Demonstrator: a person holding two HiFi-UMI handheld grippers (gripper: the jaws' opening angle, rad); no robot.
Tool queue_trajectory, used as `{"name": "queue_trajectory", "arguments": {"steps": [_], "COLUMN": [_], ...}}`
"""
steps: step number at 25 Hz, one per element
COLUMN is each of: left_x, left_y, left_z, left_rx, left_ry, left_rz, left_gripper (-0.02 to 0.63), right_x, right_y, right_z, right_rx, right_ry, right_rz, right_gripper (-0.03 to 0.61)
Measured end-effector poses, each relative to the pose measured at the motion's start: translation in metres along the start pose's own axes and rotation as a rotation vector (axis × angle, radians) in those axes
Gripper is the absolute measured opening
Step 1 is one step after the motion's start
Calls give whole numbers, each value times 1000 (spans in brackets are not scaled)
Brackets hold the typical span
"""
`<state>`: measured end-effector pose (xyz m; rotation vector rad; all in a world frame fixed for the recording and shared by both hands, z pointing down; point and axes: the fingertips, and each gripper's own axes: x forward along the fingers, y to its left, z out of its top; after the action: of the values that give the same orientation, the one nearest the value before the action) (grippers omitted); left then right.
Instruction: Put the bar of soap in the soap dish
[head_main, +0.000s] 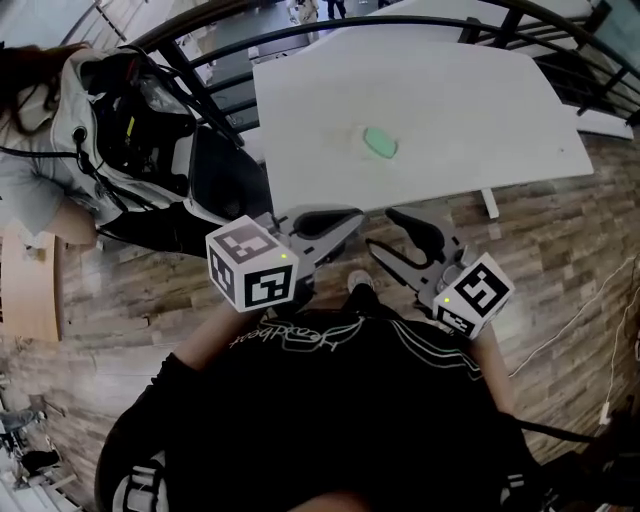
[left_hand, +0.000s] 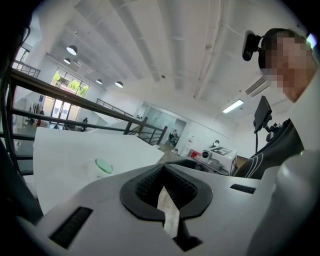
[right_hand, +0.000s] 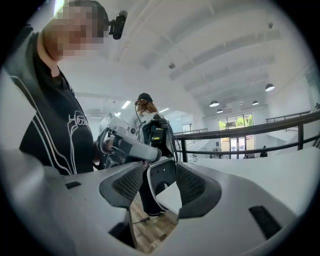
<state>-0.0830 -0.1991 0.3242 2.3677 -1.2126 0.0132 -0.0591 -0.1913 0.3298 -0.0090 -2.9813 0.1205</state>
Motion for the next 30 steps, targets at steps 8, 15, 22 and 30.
{"name": "queue_trajectory", "arguments": {"steps": [8,15,22,30], "left_x": [-28,-38,-45,-59], "left_y": [-33,-46,-48,-50], "left_z": [-10,-27,-43,-47], "left_rx": [28,15,-7,-7], "left_ry": [2,10,17,10], "left_rz": [-57,-99,-124,-122], "left_gripper": [9,9,9,9], "right_x": [-12,-15,-13,-4], "right_y": [40,64,70,78], "right_z": [10,-8,-21,-22], "right_rx": [38,184,260,280], "right_ry": [-43,-45,-48,-36], "right_rz": [-51,-47,-82,-93], "right_gripper": [69,35,34,25]}}
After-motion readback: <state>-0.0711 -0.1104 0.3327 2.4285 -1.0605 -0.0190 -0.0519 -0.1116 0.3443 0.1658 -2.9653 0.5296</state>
